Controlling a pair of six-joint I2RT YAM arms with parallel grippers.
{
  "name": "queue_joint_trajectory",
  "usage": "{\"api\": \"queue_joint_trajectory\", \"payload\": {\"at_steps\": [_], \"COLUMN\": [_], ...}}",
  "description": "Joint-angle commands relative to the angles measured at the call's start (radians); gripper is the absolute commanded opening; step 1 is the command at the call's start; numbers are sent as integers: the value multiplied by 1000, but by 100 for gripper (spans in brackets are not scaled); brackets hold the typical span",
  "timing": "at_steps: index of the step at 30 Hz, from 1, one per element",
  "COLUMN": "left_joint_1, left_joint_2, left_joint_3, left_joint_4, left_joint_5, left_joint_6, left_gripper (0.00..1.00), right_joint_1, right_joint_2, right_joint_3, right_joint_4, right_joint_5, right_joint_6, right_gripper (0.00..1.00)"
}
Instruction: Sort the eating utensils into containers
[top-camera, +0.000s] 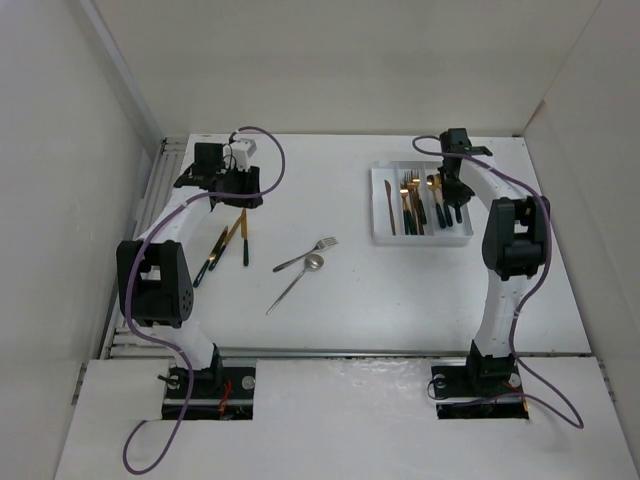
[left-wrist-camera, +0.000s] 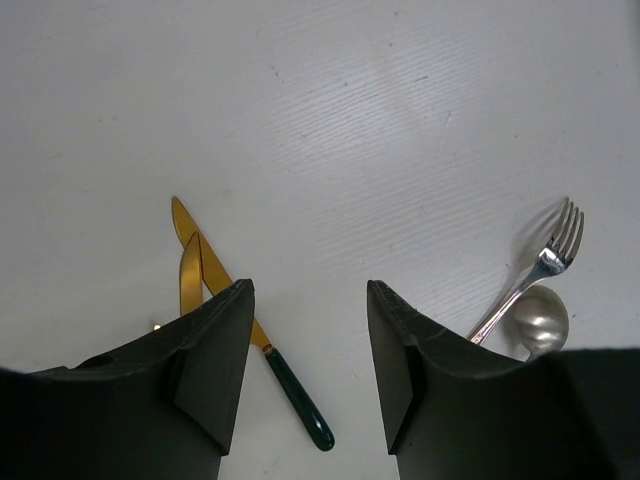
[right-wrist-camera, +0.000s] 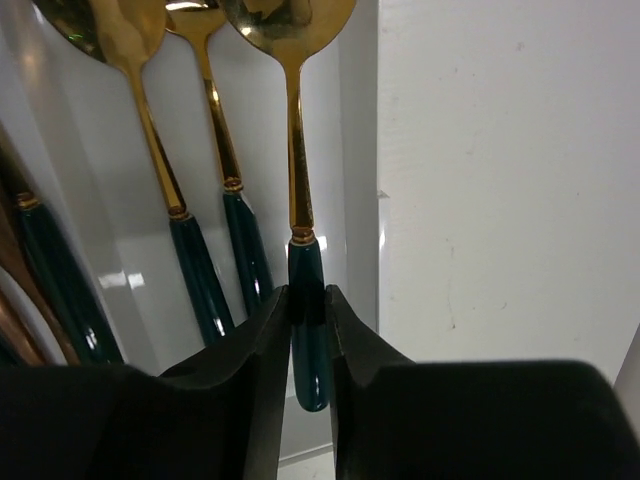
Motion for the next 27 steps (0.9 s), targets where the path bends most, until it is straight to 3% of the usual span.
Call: {"api": "queue_joint_trajectory", "payload": {"at_steps": [1, 8, 13, 14, 15, 18, 21, 24, 27], "left_joint_1": [4, 4, 4, 4, 4, 4, 13, 36, 70], "left_joint_2": [0, 0, -11, -11, -21, -32, -63, -74, -121], "left_joint_3": [56, 65, 65, 65, 65, 74, 95, 108, 108], "left_joint_4": [7, 7, 7, 7, 7, 7, -11, -39, -66], "left_joint_5": [10, 10, -8, -24, -36, -120, -229, -344, -424], "left_joint_6": [0, 18, 18, 8, 8, -12, -57, -104, -162], "left_gripper": [46, 47, 47, 47, 48, 51, 56, 68, 74], "right_joint_1": [1, 22, 102, 126, 154, 271, 383, 513, 626], "right_joint_2": [-28, -115, -172, -192, -242, -319, -407, -407, -335], "right_joint_3": [-6, 3, 34, 43, 29, -25, -107, -147, -147], "right_joint_4": [37, 47, 16, 5, 5, 27, 68, 68, -10], "right_joint_5": [69, 138, 222, 223, 236, 192, 76, 49, 28], "right_joint_6": [20, 40, 154, 182, 240, 363, 620, 772, 940], "right_gripper": [26, 37, 37, 44, 98, 100, 100, 100, 94]}}
